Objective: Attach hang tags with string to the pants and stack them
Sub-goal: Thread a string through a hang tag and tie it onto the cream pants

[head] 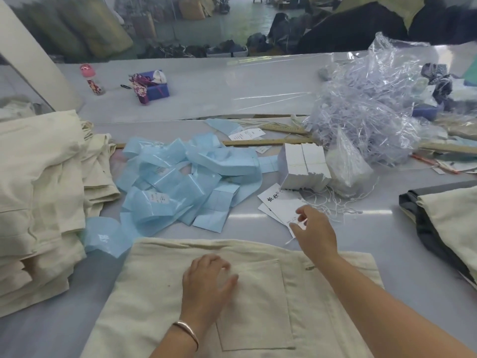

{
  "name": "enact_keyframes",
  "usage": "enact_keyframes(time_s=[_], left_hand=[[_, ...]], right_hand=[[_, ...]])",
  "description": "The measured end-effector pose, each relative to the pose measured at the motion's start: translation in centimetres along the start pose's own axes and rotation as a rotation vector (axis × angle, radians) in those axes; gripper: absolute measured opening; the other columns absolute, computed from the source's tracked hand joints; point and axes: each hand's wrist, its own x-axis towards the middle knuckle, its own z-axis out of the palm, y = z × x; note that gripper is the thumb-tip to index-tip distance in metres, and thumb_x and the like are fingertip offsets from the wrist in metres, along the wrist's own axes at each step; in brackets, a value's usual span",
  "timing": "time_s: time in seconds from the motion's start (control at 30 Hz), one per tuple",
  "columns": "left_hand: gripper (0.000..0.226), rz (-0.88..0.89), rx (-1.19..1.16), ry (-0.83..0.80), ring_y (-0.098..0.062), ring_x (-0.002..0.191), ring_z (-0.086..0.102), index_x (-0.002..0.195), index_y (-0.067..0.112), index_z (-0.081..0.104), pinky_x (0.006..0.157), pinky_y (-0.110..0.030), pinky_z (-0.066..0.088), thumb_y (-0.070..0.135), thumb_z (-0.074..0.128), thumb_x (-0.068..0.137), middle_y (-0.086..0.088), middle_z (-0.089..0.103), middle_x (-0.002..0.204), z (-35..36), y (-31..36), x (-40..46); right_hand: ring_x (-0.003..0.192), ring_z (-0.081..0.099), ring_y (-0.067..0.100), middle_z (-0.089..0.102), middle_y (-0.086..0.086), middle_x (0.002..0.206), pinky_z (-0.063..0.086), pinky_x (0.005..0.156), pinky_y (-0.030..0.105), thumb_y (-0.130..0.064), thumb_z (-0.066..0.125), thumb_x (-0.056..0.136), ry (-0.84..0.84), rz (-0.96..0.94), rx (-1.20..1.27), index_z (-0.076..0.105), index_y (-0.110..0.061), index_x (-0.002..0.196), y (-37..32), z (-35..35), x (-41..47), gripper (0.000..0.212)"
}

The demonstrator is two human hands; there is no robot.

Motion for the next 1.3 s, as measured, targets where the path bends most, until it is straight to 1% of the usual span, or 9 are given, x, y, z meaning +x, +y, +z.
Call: enact_keyframes(time_s=[0.3,0.47,0.6,0.73,0.87,1.03,1.1,1.2,1.3], left_hand=[[0.036,-0.316,-0.064,0.209,-0.033,0.114,0.048,0.114,0.010,0.064,0.095,-0.040,0.040,0.021,0.073,0.081,-0.011,0.060,0.115,-5.5,-6.3,11.0],[0.032,0.022,-0.240,0.065,-0.010,0.094,0.049,0.099,0.020,0.066,0.086,-0.023,0.037,0.028,0.083,0.072,0.010,0.060,0.095,-4.1,-0.6,7.8],[0.024,0.103,-0.486,-0.350,-0.003,0.065,0.055,0.074,0.029,0.057,0.067,-0.024,0.048,0.039,0.078,0.069,0.013,0.059,0.067,-0.4,7.1,1.4],[0.043,0.008,-0.498,-0.643,0.003,0.071,0.056,0.090,0.035,0.057,0.071,-0.023,0.050,0.061,0.075,0.061,0.017,0.063,0.079,2.6,12.0,-2.1],[0.065,-0.101,-0.389,-0.573,0.006,0.067,0.056,0.085,0.035,0.051,0.056,-0.018,0.036,0.083,0.063,0.044,0.019,0.061,0.073,3.2,13.6,-2.1],[0.006,-0.263,-0.783,-0.617,-0.010,0.059,0.063,0.076,0.019,0.070,0.056,-0.022,0.050,0.017,0.073,0.070,0.006,0.068,0.063,3.3,12.5,-1.3],[0.014,-0.327,-0.891,-0.598,-0.014,0.056,0.061,0.077,0.008,0.071,0.051,-0.018,0.047,-0.004,0.065,0.075,-0.001,0.068,0.060,3.2,11.9,-1.2],[0.004,-0.346,-0.983,-0.647,-0.013,0.065,0.067,0.077,0.014,0.071,0.056,-0.019,0.050,0.016,0.073,0.079,-0.003,0.073,0.071,3.1,12.0,-1.4],[0.033,-0.334,-0.940,-0.674,-0.016,0.067,0.071,0.082,0.012,0.068,0.058,-0.026,0.053,0.035,0.081,0.063,-0.005,0.073,0.074,3.5,12.1,-1.9]], right_hand=[[0.083,0.055,0.012,0.063,-0.008,0.086,0.046,0.078,0.029,-0.013,0.063,0.087,-0.312,-0.226,0.085,0.063,-0.020,0.098,-4.9,4.8,0.9,0.013],[0.077,0.056,0.016,0.064,-0.008,0.079,0.045,0.068,0.031,-0.019,0.061,0.085,-0.274,-0.012,-0.174,0.059,-0.026,0.082,-1.3,-0.5,-0.2,0.008],[0.068,0.056,0.009,0.060,-0.010,0.072,0.037,0.056,0.027,-0.055,0.060,0.080,-0.378,0.380,-0.506,0.049,-0.022,0.075,3.5,-5.1,-5.2,0.036],[0.056,0.041,0.013,0.046,-0.004,0.062,0.029,0.052,0.028,-0.030,0.069,0.085,-0.393,0.376,-0.033,0.043,-0.013,0.068,4.9,-5.2,-8.8,0.035],[0.068,0.054,0.023,0.060,0.020,0.075,0.045,0.063,0.029,-0.018,0.052,0.098,-0.392,0.422,0.663,0.070,-0.006,0.083,4.1,-5.6,-10.5,0.025],[0.077,0.062,0.017,0.069,0.012,0.084,0.051,0.070,0.028,-0.005,0.066,0.087,-0.325,0.400,0.689,0.075,-0.014,0.088,4.6,-5.5,-12.3,0.013],[0.078,0.061,0.015,0.068,0.002,0.082,0.051,0.067,0.024,-0.001,0.068,0.083,-0.296,0.362,0.643,0.073,-0.017,0.093,5.1,-5.6,-13.0,0.020],[0.094,0.064,0.010,0.070,-0.002,0.099,0.050,0.081,0.019,-0.006,0.066,0.087,-0.422,0.241,0.653,0.073,-0.030,0.109,5.5,-5.9,-14.0,0.033],[0.112,0.059,0.005,0.063,-0.004,0.118,0.048,0.091,0.020,-0.008,0.057,0.093,-0.562,0.223,0.769,0.069,-0.030,0.118,5.9,-6.0,-14.8,0.035]])
